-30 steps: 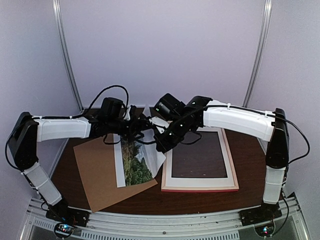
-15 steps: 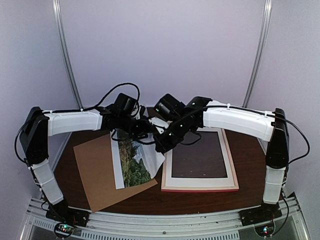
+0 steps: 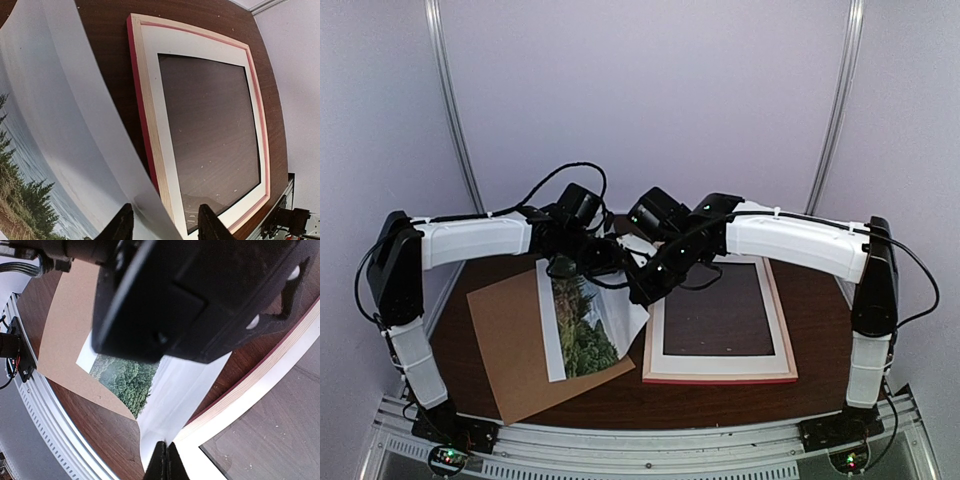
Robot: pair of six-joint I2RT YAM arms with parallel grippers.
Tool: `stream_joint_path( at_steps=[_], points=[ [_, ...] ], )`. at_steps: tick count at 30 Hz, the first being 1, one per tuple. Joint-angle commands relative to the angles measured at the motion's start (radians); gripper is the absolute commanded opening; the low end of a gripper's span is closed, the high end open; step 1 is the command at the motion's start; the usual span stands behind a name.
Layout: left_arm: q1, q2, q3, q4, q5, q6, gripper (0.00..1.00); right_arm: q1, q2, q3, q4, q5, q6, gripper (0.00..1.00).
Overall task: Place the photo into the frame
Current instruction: Pass from the right arm to the left
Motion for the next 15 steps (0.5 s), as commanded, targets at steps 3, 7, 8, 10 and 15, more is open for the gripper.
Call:
stream_joint_path(
  at_steps=[3,7,8,10,15],
  points=[
    [-0.011,0.018,0.043,-0.019,-0.020,0.038,0.37,0.005,0.005,-0.002,0.013,-0.009,0.003,0.00],
    [-0.011,0.021,0.047,-0.019,-0.012,0.040,0.32,0.005,0.007,-0.004,0.016,-0.009,0.004,0.00],
    [-0.011,0.023,0.047,-0.020,-0.009,0.040,0.30,0.005,0.007,-0.003,0.017,-0.011,0.004,0.00],
    [-0.011,0.025,0.049,-0.020,-0.006,0.040,0.27,0.006,0.010,-0.003,0.017,-0.012,0.005,0.00],
    [-0.013,0.031,0.055,-0.019,0.000,0.039,0.21,0.005,0.018,-0.006,0.019,-0.019,0.006,0.00]
  ],
)
